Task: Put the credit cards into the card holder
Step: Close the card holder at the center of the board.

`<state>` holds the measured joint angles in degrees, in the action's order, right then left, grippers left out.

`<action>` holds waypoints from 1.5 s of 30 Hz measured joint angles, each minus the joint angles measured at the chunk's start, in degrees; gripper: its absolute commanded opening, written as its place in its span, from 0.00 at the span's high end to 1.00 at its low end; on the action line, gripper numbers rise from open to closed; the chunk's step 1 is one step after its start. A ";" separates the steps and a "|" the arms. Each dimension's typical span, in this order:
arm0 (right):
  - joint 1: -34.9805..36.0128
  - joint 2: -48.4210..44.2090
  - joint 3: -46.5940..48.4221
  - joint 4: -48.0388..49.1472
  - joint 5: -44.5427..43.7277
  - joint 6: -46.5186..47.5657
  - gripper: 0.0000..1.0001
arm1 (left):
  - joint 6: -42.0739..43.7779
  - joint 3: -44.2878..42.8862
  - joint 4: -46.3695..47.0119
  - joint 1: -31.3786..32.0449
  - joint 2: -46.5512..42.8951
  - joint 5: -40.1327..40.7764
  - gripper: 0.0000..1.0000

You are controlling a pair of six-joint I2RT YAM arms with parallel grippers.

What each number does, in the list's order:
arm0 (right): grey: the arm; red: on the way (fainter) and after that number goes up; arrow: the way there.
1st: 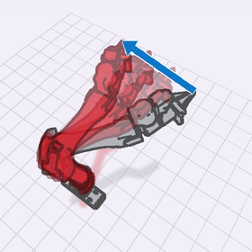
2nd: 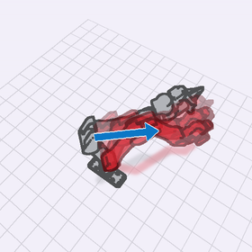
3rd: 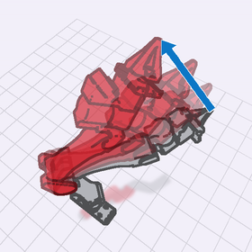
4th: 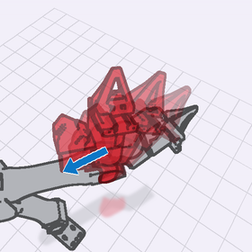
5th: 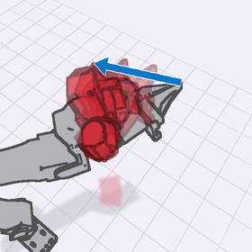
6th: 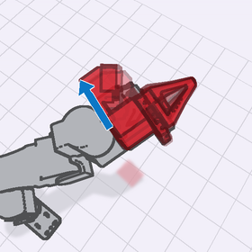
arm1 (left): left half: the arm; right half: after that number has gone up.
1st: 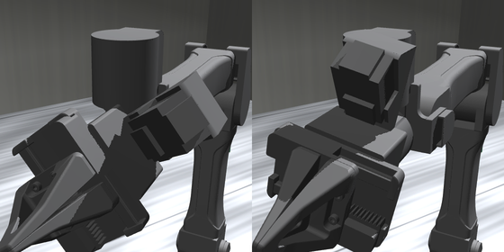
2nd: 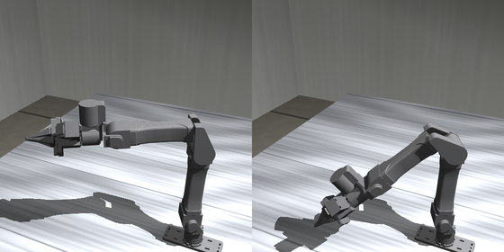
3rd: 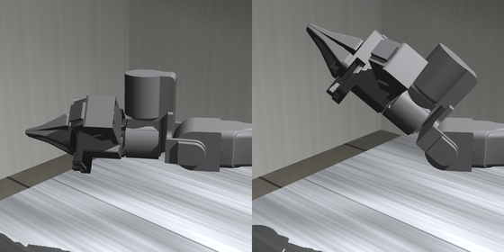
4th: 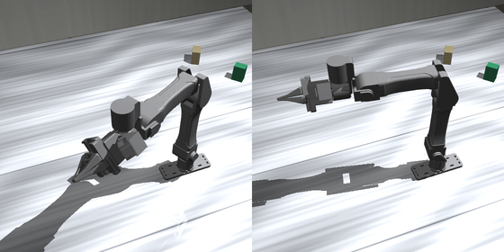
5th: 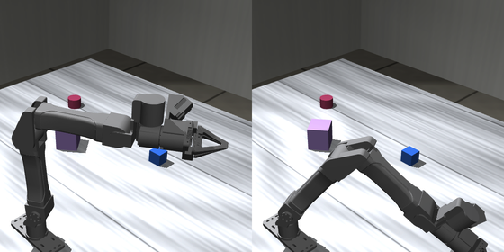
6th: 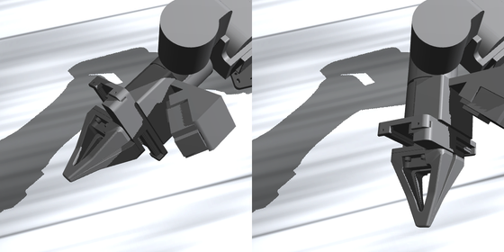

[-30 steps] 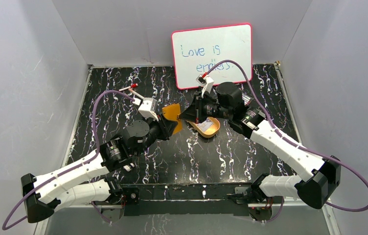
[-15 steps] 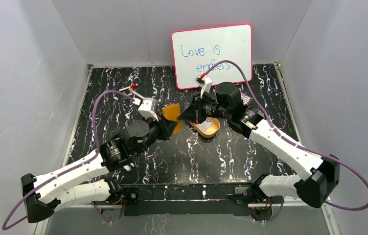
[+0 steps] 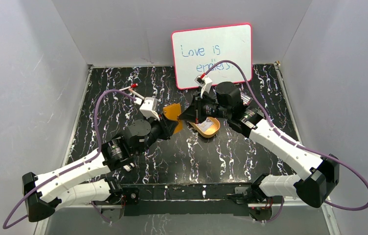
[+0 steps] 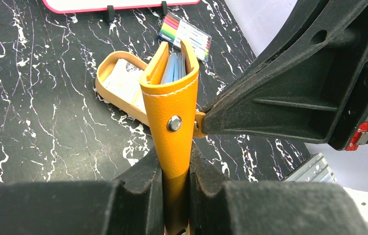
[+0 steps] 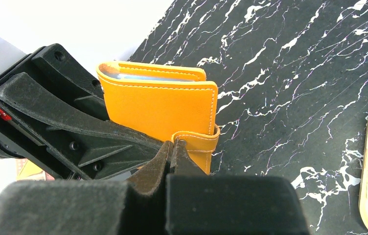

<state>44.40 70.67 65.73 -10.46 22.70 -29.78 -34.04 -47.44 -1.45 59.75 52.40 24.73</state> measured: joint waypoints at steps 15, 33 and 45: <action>-0.15 0.22 0.00 0.46 0.24 -0.09 1.00 | 1.01 0.00 0.74 -0.39 0.00 -1.44 1.00; -0.48 0.22 0.00 1.55 1.11 -0.50 1.00 | 2.10 0.15 1.97 -1.42 -0.55 -3.87 1.00; -0.87 0.22 0.00 1.53 1.46 -0.72 1.00 | 2.03 0.15 2.71 -1.95 -0.20 -5.49 1.00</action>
<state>43.53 70.89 65.73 -8.93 24.16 -30.50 -32.01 -47.29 1.26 57.80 52.21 19.25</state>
